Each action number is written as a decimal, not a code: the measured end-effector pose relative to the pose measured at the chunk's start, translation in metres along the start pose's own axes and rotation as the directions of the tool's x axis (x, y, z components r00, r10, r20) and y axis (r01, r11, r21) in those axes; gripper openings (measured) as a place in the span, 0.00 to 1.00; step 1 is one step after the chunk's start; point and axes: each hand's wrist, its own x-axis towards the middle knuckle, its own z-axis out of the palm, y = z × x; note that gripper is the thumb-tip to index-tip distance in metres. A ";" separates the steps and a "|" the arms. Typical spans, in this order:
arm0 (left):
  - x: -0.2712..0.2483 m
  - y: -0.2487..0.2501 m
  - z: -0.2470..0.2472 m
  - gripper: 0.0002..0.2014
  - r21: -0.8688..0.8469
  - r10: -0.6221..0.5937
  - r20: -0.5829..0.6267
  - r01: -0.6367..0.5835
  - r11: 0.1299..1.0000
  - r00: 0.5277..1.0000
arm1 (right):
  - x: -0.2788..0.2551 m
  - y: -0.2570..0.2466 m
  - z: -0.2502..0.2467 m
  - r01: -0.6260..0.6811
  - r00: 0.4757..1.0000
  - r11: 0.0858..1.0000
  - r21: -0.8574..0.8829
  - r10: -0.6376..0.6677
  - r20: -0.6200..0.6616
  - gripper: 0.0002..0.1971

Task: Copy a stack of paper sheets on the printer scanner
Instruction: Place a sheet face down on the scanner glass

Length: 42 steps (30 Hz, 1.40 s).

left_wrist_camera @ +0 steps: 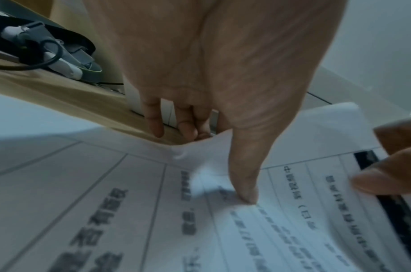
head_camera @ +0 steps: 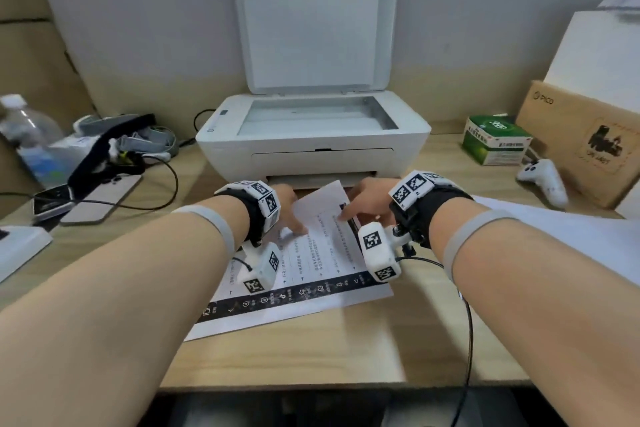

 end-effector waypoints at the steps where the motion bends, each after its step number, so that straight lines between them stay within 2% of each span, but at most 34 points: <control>1: -0.002 0.002 -0.003 0.19 0.011 0.006 0.006 -0.006 1.000 1.000 | -0.002 -0.001 -0.002 0.014 1.000 0.999 0.046 -0.014 0.012 0.22; 4: -0.009 0.002 -0.022 0.17 0.028 0.061 -0.016 -0.060 0.998 0.998 | -0.012 -0.003 -0.019 0.039 0.999 0.995 0.093 -0.038 -0.011 0.15; 6: -0.018 -0.003 -0.042 0.18 0.017 0.071 -0.034 -0.070 0.997 0.997 | -0.020 -0.006 -0.041 0.056 0.994 0.995 0.084 -0.048 -0.098 0.12; 8: -0.029 -0.011 -0.066 0.19 -0.002 0.056 -0.044 -0.056 0.998 0.997 | -0.029 -0.012 -0.069 0.084 0.979 0.993 0.087 -0.066 -0.192 0.13; 12: -0.050 -0.025 -0.116 0.22 -0.025 -0.024 -0.112 0.021 0.999 0.993 | -0.055 -0.027 -0.130 0.203 0.915 0.975 0.094 -0.154 -0.372 0.09; 14: -0.055 -0.034 -0.140 0.23 -0.196 -0.044 -0.171 0.009 0.981 0.984 | -0.066 -0.034 -0.156 0.314 0.878 0.918 0.244 -0.183 -0.442 0.10; 15: -0.057 -0.039 -0.152 0.23 -0.342 -0.060 -0.196 -0.011 0.939 0.979 | -0.071 -0.038 -0.167 0.384 0.859 0.856 0.347 -0.193 -0.474 0.12; 17: -0.061 -0.043 -0.173 0.17 -0.597 -0.082 -0.247 -0.085 0.798 0.966 | -0.081 -0.045 -0.182 0.526 0.792 0.695 0.491 -0.189 -0.581 0.10; 19: -0.064 -0.044 -0.190 0.09 -0.758 -0.138 -0.336 -0.181 0.627 0.932 | -0.085 -0.050 -0.193 0.632 0.707 0.571 0.524 -0.148 -0.691 0.07; 20: -0.065 -0.044 -0.197 0.07 -0.794 -0.157 -0.376 -0.230 0.563 0.913 | -0.085 -0.050 -0.196 0.657 0.686 0.529 0.536 -0.125 -0.717 0.08; 22: -0.066 -0.042 -0.201 0.10 -0.826 -0.123 -0.407 -0.307 0.472 0.905 | -0.078 -0.048 -0.197 0.667 0.682 0.495 0.558 -0.104 -0.723 0.07; 23: -0.065 -0.041 -0.199 0.13 -0.847 -0.102 -0.405 -0.330 0.417 0.909 | -0.073 -0.046 -0.194 0.664 0.689 0.480 0.573 -0.096 -0.718 0.11; 24: -0.064 -0.038 -0.195 0.16 -0.864 -0.093 -0.405 -0.347 0.364 0.910 | -0.067 -0.043 -0.189 0.656 0.706 0.446 0.609 -0.078 -0.704 0.14; 26: -0.058 -0.035 -0.184 0.22 -0.874 -0.108 -0.434 -0.388 0.293 0.894 | -0.058 -0.040 -0.176 0.622 0.737 0.439 0.649 -0.046 -0.675 0.16; 28: -0.048 -0.034 -0.177 0.28 -0.870 -0.157 -0.474 -0.433 0.238 0.866 | -0.044 -0.035 -0.166 0.598 0.748 0.479 0.643 -0.047 -0.661 0.15; 29: -0.043 -0.034 -0.174 0.28 -0.871 -0.179 -0.477 -0.436 0.224 0.861 | -0.038 -0.033 -0.163 0.571 0.761 0.521 0.635 -0.045 -0.647 0.14; 30: -0.037 -0.036 -0.171 0.25 -0.872 -0.188 -0.475 -0.432 0.231 0.860 | -0.032 -0.032 -0.161 0.535 0.772 0.595 0.599 -0.056 -0.633 0.11; 31: -0.032 -0.037 -0.167 0.22 -0.869 -0.189 -0.469 -0.412 0.276 0.863 | -0.026 -0.031 -0.159 0.483 0.787 0.680 0.552 -0.061 -0.613 0.08; 33: -0.021 -0.041 -0.159 0.15 -0.846 -0.179 -0.444 -0.345 0.406 0.878 | -0.017 -0.028 -0.152 0.378 0.834 0.791 0.482 -0.066 -0.547 0.04; 34: -0.015 -0.043 -0.154 0.12 -0.835 -0.182 -0.422 -0.303 0.459 0.888 | -0.011 -0.027 -0.148 0.350 0.849 0.813 0.465 -0.064 -0.525 0.05; 36: -0.006 -0.047 -0.145 0.08 -0.812 -0.181 -0.369 -0.222 0.540 0.912 | -0.001 -0.024 -0.143 0.322 0.843 0.862 0.392 -0.072 -0.534 0.09; 42: -0.002 -0.052 -0.133 0.11 -0.523 -0.082 -0.362 -0.130 0.842 0.928 | 0.003 -0.030 -0.132 0.170 0.871 0.974 0.152 -0.076 -0.485 0.14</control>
